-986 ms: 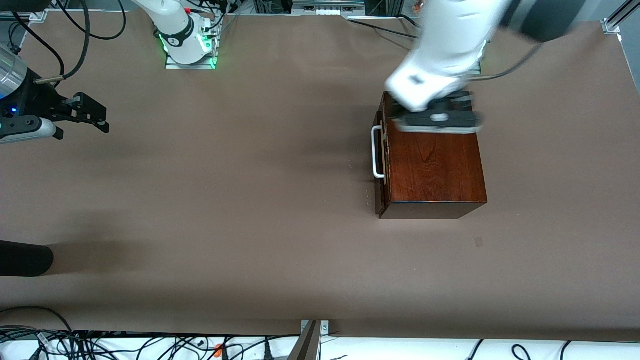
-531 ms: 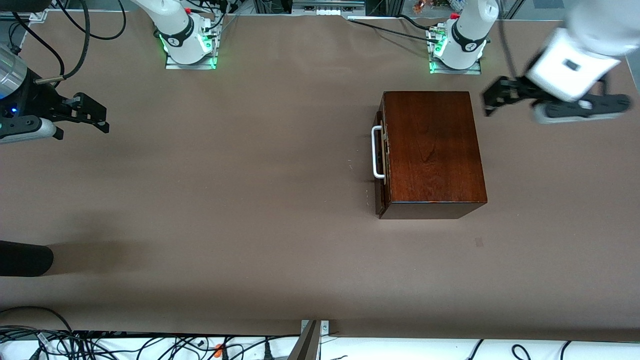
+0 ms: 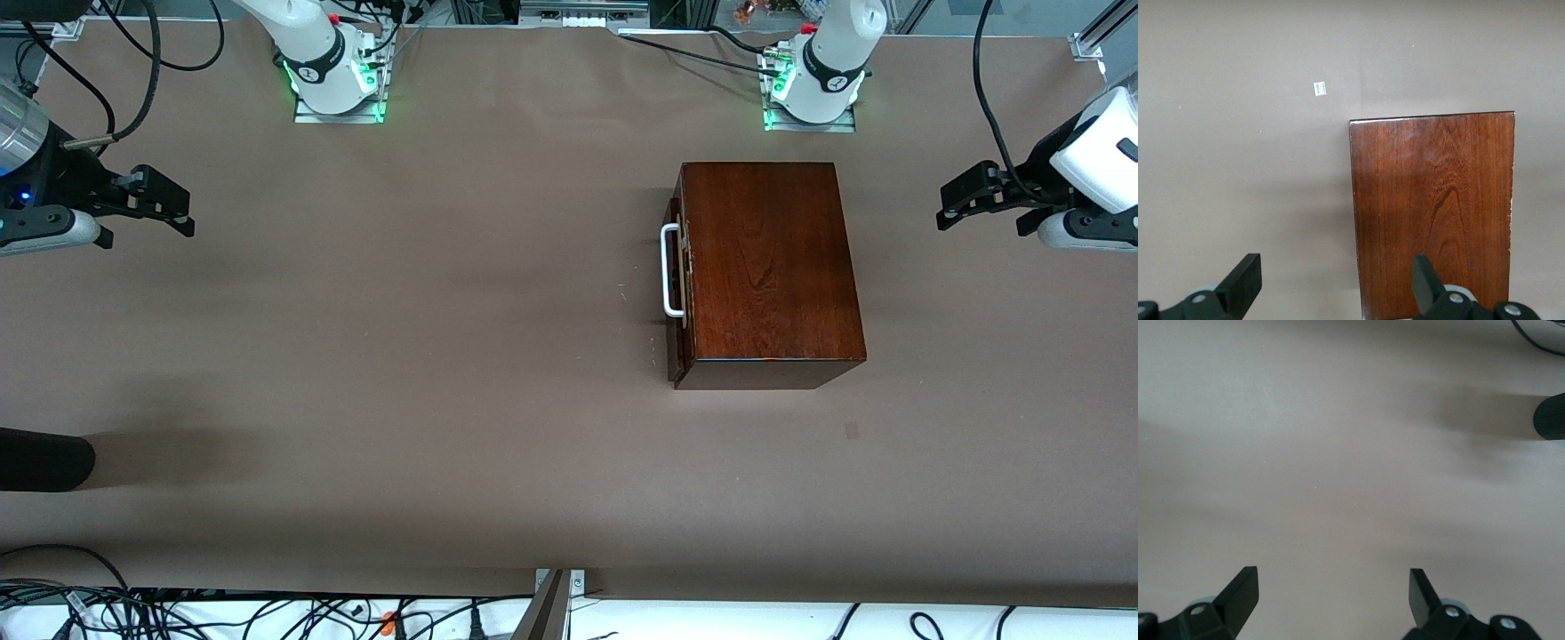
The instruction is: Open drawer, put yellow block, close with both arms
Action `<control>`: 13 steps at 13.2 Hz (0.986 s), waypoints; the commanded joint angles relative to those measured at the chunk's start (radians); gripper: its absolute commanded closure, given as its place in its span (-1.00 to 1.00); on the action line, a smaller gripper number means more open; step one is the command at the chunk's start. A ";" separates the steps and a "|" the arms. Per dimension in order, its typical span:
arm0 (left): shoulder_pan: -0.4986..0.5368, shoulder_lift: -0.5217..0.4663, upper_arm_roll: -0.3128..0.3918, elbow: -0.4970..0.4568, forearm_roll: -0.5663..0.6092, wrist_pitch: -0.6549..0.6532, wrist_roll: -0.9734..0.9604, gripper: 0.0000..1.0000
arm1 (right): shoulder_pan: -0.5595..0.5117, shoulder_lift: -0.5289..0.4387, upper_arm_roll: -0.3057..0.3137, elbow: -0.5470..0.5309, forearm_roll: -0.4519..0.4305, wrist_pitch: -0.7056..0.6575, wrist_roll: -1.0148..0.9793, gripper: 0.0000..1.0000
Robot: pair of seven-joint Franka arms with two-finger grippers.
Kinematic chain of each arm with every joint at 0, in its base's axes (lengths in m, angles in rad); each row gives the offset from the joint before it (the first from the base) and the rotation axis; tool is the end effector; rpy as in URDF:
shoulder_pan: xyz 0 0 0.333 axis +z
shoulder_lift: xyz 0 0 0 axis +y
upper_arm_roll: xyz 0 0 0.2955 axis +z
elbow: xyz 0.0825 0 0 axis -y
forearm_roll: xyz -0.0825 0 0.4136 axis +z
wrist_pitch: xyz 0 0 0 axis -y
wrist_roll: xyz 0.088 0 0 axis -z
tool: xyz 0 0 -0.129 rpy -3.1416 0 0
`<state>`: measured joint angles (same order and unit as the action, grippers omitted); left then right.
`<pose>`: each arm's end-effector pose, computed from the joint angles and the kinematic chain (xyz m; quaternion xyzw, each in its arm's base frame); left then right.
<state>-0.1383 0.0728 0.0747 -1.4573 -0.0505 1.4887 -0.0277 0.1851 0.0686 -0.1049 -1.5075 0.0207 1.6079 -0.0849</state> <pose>0.5945 -0.0462 0.5887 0.9993 -0.0195 -0.0216 0.0215 0.6062 0.0532 0.5765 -0.9964 -0.0824 -0.0161 0.0067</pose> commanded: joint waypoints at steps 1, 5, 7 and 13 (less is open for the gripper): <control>-0.009 -0.041 0.007 -0.046 -0.020 0.022 0.019 -1.00 | 0.002 0.004 0.004 0.013 0.002 0.004 0.004 -1.00; -0.009 -0.038 0.002 -0.040 -0.009 0.019 0.020 -1.00 | 0.002 0.004 0.004 0.013 0.002 0.006 0.004 -1.00; -0.007 -0.036 0.002 -0.041 -0.008 0.019 0.020 -1.00 | 0.001 0.004 0.004 0.013 0.004 0.006 0.004 -1.00; -0.001 -0.034 0.002 -0.041 0.020 0.019 0.025 -1.00 | 0.001 0.004 0.004 0.013 0.004 0.007 0.004 -1.00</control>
<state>-0.1403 0.0626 0.0763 -1.4703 -0.0475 1.4923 -0.0271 0.1857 0.0686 -0.1034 -1.5075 0.0209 1.6150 -0.0849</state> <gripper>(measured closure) 0.000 0.000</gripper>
